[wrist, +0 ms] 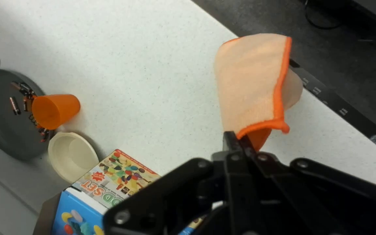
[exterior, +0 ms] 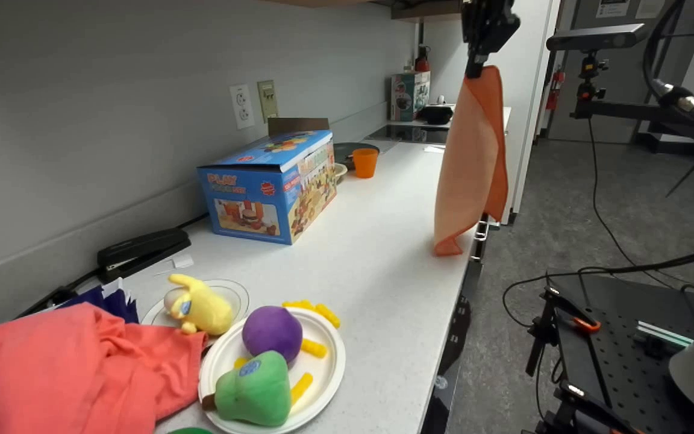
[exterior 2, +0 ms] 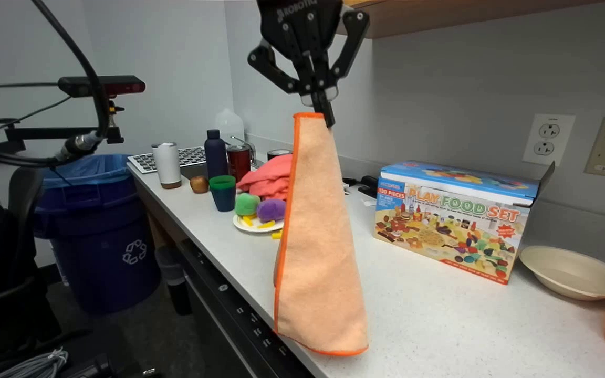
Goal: Unfold the cloth on the counter
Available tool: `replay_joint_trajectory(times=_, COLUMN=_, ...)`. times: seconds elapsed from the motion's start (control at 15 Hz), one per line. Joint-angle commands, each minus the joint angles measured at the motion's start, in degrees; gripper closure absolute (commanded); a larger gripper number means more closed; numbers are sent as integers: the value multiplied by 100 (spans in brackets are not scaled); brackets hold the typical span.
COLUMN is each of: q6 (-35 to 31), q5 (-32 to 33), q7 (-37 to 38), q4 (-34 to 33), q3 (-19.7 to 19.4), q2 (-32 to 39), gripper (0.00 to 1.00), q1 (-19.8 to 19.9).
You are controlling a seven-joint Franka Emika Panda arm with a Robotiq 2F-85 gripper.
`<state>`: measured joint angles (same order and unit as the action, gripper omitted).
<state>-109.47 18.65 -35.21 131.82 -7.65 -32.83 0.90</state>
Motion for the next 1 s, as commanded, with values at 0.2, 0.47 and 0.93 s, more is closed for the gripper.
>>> replay_joint_trajectory(times=0.2, q6=-1659, q5=1202, q7=1081, q4=-287, q3=817, q2=1619, gripper=100, q1=-91)
replay_joint_trajectory(times=0.47, q6=-2313, q5=1922, q7=1681, q4=-376, q3=1121, q2=2215, gripper=100, q1=-100)
replay_joint_trajectory(times=0.93, q6=-3534, q5=2710, q7=2733, q4=-346, q3=1149, q2=2857, gripper=100, q1=-109)
